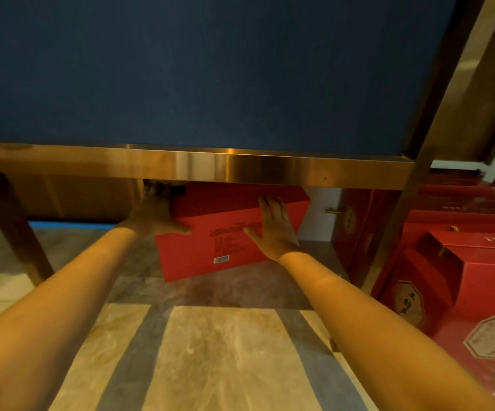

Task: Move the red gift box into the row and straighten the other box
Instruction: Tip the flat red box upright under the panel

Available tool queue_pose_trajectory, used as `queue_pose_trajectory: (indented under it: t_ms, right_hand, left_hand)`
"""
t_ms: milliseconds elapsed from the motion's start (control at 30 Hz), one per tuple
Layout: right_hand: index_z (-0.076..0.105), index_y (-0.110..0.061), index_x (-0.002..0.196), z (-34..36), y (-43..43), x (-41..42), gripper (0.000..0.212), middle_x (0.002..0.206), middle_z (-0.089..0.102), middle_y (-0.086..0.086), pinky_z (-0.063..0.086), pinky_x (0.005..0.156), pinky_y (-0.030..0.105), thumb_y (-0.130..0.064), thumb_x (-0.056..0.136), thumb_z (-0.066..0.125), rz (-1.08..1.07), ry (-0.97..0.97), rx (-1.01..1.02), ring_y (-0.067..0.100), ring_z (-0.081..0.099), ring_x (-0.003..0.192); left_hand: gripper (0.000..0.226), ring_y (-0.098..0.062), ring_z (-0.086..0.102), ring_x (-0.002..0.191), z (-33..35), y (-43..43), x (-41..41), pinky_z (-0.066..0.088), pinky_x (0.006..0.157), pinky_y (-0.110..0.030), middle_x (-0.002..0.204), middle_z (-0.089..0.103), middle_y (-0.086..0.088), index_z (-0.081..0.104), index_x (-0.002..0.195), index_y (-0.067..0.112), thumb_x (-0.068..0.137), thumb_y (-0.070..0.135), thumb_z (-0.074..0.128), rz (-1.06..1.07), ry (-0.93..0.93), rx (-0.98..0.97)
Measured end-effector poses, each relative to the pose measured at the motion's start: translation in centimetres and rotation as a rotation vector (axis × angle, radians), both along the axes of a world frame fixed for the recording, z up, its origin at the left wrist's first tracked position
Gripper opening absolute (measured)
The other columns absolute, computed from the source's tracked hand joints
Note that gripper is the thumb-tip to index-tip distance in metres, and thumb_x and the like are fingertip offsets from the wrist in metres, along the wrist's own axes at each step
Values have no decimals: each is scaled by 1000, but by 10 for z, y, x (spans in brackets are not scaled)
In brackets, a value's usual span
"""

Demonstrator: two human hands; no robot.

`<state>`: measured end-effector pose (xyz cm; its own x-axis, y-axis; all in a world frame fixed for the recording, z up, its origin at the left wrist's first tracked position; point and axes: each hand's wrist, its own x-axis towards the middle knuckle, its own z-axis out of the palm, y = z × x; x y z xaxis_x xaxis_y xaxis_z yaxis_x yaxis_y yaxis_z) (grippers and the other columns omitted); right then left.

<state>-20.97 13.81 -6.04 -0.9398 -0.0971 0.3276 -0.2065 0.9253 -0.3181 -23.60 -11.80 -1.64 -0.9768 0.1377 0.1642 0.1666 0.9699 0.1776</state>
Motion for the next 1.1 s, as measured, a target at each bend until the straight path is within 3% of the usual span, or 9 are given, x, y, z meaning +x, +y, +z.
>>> queue_pose_trajectory:
  t_ms: [133,400,633,833,1000,1100]
  right_hand:
    - [8,-12,151,1,5,8,75,161,3,6,4,119,36,-46,92,41,-6,-22,9,25,-5,148]
    - [6,-12,151,-1,8,31,75,161,0,6,6,119,35,-44,93,41,-48,-83,26,24,-4,148]
    - [6,-12,151,0,4,67,73,161,-2,5,14,117,37,-38,94,44,14,-160,-195,27,4,147]
    - [4,-14,152,5,2,93,71,161,-1,4,20,116,38,-41,95,39,78,-202,-238,27,9,147]
    - [7,-12,151,9,-1,116,72,158,17,13,27,113,41,-44,95,38,139,-215,-270,33,23,142]
    - [10,-12,151,9,-3,133,72,159,16,12,22,116,38,-45,94,40,230,-258,-346,28,19,145]
  left_hand:
    - [108,-35,11,144,1,11,24,14,117,-44,155,23,-12,24,148,23,60,54,77,43,32,-34]
    - [119,-36,4,145,-8,26,54,19,116,-43,158,15,-12,14,151,18,58,60,75,146,32,-23]
    - [112,-37,28,130,-11,50,104,37,103,-47,140,37,-14,31,143,12,54,68,70,212,181,-6]
    - [100,-36,32,126,-3,53,144,40,100,-45,129,45,-18,48,128,3,55,69,69,316,144,-4]
    - [110,-35,28,131,3,62,177,39,99,-46,136,41,-18,38,137,3,55,70,70,398,65,46]
    - [96,-36,33,126,6,74,195,42,95,-47,126,47,-18,51,119,3,53,71,70,483,13,100]
